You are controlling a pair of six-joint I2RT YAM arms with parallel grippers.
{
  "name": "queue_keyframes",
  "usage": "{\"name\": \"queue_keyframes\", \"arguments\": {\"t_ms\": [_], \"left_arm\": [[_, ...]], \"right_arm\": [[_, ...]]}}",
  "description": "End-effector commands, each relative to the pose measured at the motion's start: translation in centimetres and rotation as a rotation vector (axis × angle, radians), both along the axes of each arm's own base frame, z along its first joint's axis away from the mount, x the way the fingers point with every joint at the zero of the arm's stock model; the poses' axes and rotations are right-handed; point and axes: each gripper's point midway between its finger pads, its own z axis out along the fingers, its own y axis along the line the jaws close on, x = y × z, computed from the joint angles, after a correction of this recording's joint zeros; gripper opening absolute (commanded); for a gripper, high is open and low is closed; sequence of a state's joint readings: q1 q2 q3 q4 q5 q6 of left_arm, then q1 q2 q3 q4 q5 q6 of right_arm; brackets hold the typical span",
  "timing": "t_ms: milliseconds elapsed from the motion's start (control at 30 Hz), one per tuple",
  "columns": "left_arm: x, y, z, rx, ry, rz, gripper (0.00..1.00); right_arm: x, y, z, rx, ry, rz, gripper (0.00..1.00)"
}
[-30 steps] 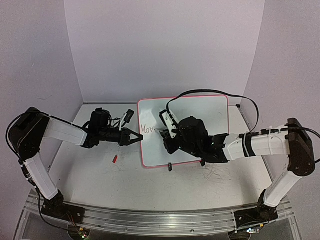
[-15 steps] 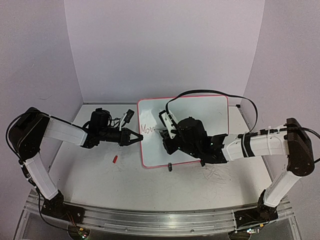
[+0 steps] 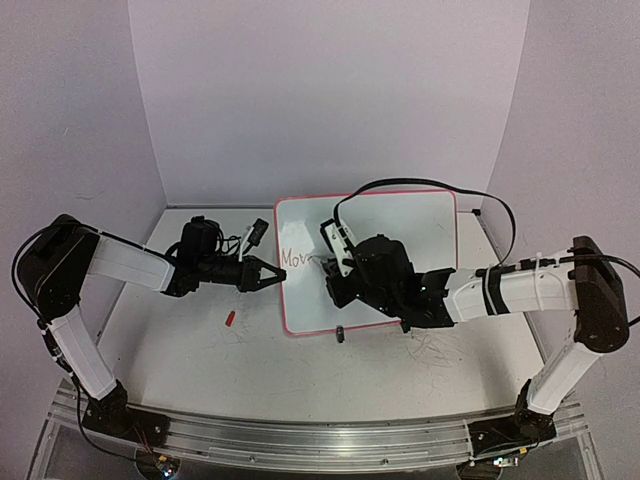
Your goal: Write a sentence on the whiteboard
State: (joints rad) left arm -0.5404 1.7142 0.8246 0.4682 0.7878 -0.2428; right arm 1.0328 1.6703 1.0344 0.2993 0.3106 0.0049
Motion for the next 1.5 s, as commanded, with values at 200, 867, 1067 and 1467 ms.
{"name": "queue_keyframes", "arguments": {"t_ms": [200,867,1067,1467], "left_arm": [[0.4,-0.3,1.8,-0.008,-0.071,0.000,0.00],[0.4,-0.3,1.8,-0.006,-0.073,0.000,0.00],[0.3,-0.3,1.8,-0.005,-0.073,0.001,0.00],[0.4,-0.3,1.9,-0.005,-0.075,0.002,0.00]], "right_arm": [[1.3,-0.1,2.5,0.066,-0.046,-0.057,0.00],[1.1,1.0,1.5,0.061,-0.014,-0.016,0.00],[0.7,0.9,0.9,0.056,0.006,-0.008,0.00],[0.2,0.5,-0.2,0.048,0.039,-0.005,0.00]]}}
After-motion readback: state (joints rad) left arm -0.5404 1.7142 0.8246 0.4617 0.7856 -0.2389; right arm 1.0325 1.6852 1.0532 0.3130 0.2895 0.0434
